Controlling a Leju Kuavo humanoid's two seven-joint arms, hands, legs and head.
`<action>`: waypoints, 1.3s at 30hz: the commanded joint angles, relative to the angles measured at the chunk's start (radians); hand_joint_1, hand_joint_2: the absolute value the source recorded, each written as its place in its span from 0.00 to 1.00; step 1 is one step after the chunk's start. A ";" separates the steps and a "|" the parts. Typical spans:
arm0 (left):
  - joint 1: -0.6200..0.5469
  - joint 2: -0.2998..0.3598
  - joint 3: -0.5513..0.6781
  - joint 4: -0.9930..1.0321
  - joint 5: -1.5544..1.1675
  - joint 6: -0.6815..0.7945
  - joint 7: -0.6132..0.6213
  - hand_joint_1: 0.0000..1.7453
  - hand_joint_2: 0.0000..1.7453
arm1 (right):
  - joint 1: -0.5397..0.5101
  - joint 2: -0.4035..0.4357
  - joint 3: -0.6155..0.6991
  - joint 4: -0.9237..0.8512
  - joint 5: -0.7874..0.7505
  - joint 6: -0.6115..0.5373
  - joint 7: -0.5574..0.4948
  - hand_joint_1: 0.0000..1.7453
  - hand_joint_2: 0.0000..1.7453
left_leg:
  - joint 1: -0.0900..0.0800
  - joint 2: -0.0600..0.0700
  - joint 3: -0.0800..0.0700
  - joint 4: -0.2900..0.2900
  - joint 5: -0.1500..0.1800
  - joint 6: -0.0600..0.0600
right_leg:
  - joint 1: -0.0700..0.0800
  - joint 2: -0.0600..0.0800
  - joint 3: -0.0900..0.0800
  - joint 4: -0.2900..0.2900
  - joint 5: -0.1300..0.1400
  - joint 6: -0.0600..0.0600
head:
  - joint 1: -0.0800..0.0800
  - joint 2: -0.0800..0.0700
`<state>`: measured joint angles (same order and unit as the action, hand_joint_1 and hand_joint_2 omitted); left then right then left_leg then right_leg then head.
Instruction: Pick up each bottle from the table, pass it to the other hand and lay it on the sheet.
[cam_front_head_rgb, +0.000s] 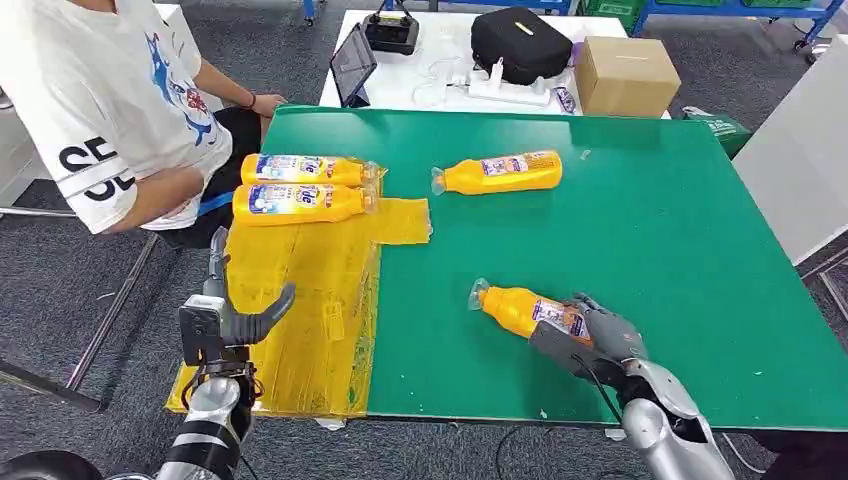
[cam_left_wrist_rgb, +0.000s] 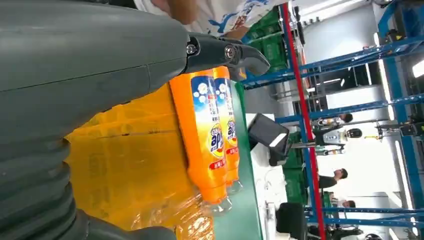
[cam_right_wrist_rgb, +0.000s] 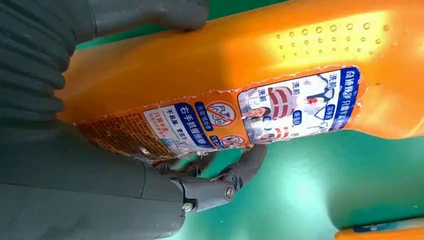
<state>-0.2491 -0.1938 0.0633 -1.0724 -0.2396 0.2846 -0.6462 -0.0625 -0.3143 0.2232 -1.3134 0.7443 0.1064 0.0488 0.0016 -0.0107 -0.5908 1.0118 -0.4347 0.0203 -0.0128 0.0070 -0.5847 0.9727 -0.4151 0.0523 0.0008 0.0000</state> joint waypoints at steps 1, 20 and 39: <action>-0.062 0.002 -0.016 0.115 0.020 -0.012 0.005 0.00 1.00 | 0.069 -0.087 0.075 0.103 -0.040 0.086 0.024 1.00 1.00 | 0.001 -0.006 0.002 -0.002 0.000 0.000 | 0.002 -0.007 0.005 -0.003 -0.001 -0.001 | 0.000 0.000; -0.027 -0.008 -0.015 0.070 0.036 -0.010 0.003 0.00 1.00 | 0.063 0.109 -0.041 -0.022 -0.097 -0.215 -0.179 1.00 1.00 | 0.002 -0.003 0.007 -0.002 -0.002 0.002 | 0.002 -0.004 0.011 -0.007 0.000 -0.001 | 0.000 0.000; -0.002 -0.052 -0.146 -0.014 0.076 -0.075 0.046 0.00 1.00 | 0.062 0.410 -0.173 -0.462 -0.050 -0.805 -0.623 1.00 1.00 | 0.001 0.003 -0.014 0.000 0.001 0.000 | 0.001 0.002 -0.002 0.001 0.004 -0.001 | 0.000 0.000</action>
<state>-0.2295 -0.2377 -0.0293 -1.0875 -0.1751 0.2194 -0.6123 -0.0005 0.0217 0.1141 -1.7089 0.6851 -0.6881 -0.5592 0.0024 -0.0072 -0.6042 1.0116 -0.4332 0.0209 -0.0122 0.0102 -0.5870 0.9732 -0.4109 0.0519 0.0004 0.0000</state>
